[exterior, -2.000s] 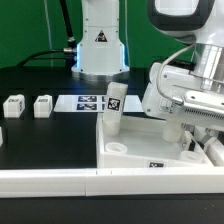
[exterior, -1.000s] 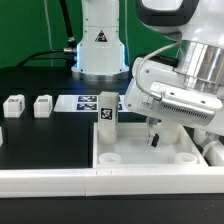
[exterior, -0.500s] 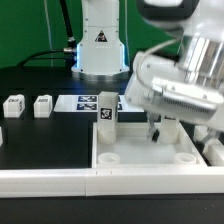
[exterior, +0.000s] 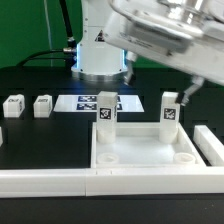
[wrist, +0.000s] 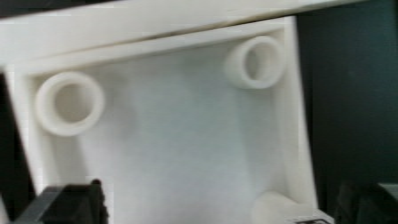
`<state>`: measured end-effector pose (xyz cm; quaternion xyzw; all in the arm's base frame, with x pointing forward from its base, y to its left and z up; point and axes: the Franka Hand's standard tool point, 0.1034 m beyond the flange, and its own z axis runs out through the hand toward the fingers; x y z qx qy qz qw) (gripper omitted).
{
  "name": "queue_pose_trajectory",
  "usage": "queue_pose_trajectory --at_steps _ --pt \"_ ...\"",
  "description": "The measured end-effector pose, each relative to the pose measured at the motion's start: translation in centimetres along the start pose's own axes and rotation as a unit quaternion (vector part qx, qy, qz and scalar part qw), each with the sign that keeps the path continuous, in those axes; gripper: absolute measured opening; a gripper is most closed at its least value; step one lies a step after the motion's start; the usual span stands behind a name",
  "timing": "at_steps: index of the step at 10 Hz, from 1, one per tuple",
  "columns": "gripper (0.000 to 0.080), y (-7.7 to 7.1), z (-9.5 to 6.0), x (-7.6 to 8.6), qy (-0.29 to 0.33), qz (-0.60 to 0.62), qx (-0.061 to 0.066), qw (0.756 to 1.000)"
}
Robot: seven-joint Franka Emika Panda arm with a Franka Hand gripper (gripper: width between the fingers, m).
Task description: Assemble square table
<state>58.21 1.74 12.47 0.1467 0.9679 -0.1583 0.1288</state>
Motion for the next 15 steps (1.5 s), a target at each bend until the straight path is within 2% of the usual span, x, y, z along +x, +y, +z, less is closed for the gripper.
queue_pose_trajectory --at_steps 1,2,4,9,11,12,13,14,15 --pt "0.0649 -2.2 0.6 -0.4 0.002 0.034 0.002 0.999" --pt "0.0649 -3.4 0.7 -1.2 0.003 0.073 -0.001 0.997" --pt "0.0649 -2.8 0.7 -0.9 0.005 0.144 -0.002 0.990" --pt "0.0649 -2.9 0.7 -0.8 0.006 0.300 -0.001 0.954" --pt "0.0649 -4.6 0.6 -0.3 0.009 0.379 -0.005 0.925" --pt "0.0649 -5.6 0.4 0.2 0.009 0.431 -0.013 0.902" --pt "0.0649 -6.8 0.4 0.9 0.020 0.489 -0.004 0.872" --pt "0.0649 -7.6 0.2 0.7 0.032 0.533 -0.001 0.845" --pt "0.0649 -8.4 -0.4 -0.3 0.036 0.564 0.001 0.825"
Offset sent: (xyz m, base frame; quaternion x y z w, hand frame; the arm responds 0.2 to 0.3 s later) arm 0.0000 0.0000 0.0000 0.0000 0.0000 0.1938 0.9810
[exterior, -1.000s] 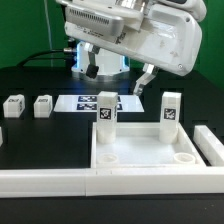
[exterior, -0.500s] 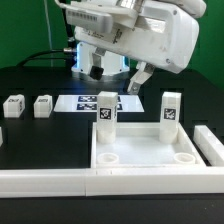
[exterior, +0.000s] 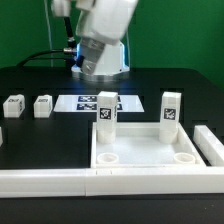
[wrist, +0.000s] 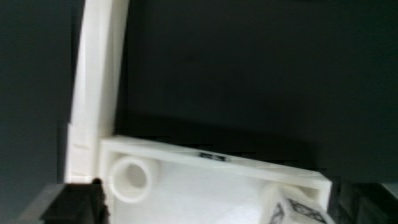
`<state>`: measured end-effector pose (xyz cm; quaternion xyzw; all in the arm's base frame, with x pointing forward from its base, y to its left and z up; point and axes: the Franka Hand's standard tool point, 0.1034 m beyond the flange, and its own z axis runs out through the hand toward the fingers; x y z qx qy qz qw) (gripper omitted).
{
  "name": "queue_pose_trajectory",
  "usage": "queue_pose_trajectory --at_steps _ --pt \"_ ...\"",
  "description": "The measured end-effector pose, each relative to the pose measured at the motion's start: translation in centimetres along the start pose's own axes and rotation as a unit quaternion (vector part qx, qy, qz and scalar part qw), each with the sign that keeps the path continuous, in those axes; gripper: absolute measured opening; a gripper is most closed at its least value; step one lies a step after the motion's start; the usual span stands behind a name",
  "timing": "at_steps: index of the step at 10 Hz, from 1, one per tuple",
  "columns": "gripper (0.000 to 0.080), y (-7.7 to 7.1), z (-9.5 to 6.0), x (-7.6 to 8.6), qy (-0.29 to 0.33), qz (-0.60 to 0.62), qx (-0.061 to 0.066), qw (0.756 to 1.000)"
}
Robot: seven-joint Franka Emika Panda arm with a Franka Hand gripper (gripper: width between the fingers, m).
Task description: Assemble square table
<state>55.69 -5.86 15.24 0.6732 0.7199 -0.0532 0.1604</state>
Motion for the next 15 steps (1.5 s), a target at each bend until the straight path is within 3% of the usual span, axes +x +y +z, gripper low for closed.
queue_pose_trajectory --at_steps 7,8,10,11,12,15 --pt "0.0649 -0.4 0.4 0.7 0.008 0.190 0.010 0.982" --pt "0.0649 -1.4 1.1 0.1 0.016 0.241 0.019 0.970" --pt "0.0649 -4.6 2.9 -2.2 0.027 0.332 0.064 0.941" --pt "0.0649 -5.5 3.4 -3.3 0.035 0.395 0.089 0.914" --pt "0.0649 -6.2 4.0 -3.9 0.041 0.436 0.106 0.893" --pt "0.0649 -6.0 4.1 -3.7 0.040 0.493 0.104 0.863"
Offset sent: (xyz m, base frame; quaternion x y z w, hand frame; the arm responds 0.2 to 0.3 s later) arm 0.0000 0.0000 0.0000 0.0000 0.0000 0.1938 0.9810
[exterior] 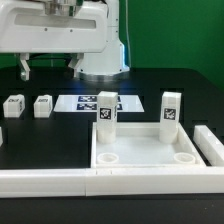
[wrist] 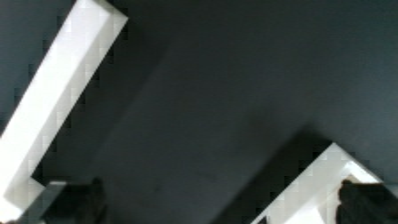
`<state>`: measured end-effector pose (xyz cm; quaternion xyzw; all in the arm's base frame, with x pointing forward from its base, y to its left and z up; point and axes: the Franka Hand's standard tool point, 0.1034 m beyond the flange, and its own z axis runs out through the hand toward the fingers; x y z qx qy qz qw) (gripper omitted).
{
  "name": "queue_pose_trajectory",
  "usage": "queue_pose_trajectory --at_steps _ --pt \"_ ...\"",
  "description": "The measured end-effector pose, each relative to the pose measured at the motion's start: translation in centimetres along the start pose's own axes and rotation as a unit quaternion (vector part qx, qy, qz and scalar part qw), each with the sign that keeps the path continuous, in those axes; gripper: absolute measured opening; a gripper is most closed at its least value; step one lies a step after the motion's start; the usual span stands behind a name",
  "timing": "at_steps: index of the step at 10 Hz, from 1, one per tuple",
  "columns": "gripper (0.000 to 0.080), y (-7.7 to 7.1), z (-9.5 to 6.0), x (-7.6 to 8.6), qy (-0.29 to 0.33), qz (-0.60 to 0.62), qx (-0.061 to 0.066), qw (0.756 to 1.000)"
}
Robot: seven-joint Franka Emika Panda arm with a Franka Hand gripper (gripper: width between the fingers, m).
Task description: Assemble square table
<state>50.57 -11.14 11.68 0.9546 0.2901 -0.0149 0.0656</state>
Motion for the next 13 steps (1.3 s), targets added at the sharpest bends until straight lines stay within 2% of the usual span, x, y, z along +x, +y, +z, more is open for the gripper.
queue_pose_trajectory --at_steps 4,6,7,9,12,13 --pt "0.0649 -0.2 0.2 -0.1 0.002 0.110 0.005 0.994" --pt "0.0649 -0.7 2.5 -4.0 -0.006 0.176 0.027 0.984" --pt "0.0649 -0.9 3.2 -5.6 -0.015 0.182 0.033 0.983" --pt "0.0649 -0.3 3.9 -7.2 -0.018 0.180 0.046 0.983" --pt "0.0649 -0.7 3.9 -6.9 -0.027 0.178 0.052 0.982" --pt "0.0649 -1.4 3.9 -6.9 -0.055 0.181 0.070 0.980"
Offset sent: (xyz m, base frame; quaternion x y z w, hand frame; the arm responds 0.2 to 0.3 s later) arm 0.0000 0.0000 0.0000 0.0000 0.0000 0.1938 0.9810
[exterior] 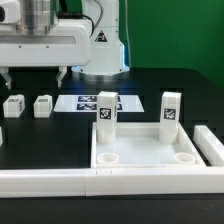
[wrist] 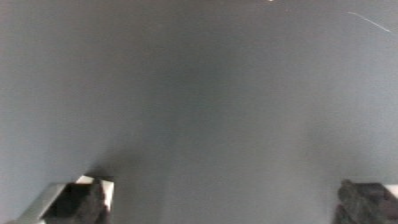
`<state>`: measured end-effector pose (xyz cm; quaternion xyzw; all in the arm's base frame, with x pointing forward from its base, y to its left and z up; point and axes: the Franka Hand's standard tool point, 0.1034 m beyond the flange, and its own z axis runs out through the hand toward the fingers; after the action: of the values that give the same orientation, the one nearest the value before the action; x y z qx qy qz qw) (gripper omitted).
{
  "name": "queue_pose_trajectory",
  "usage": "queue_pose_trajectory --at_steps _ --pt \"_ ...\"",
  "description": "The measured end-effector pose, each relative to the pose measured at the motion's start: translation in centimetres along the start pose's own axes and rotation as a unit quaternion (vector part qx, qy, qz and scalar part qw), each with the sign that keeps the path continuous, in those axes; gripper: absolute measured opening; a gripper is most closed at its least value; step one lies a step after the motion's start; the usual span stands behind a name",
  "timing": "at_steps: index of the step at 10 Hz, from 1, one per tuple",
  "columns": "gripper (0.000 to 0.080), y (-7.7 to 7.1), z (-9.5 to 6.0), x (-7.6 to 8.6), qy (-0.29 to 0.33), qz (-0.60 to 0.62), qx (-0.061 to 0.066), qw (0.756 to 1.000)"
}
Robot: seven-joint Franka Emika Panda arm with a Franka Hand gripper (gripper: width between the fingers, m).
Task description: Assemble square table
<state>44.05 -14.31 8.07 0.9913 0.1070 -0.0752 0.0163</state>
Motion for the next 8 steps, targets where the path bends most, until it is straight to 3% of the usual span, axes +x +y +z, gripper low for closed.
queue_pose_trajectory --at_steps 3,5,6,8 --pt "0.0649 0.0 1.6 -1.6 -0.123 0.053 0.036 0.990" --pt "0.0649 -0.5 2.6 -3.2 -0.215 0.080 0.061 0.972" --pt "0.0649 -0.8 2.3 -3.5 -0.273 0.090 0.074 0.955" --pt "0.0649 -1.4 2.8 -3.0 -0.316 0.078 0.078 0.942"
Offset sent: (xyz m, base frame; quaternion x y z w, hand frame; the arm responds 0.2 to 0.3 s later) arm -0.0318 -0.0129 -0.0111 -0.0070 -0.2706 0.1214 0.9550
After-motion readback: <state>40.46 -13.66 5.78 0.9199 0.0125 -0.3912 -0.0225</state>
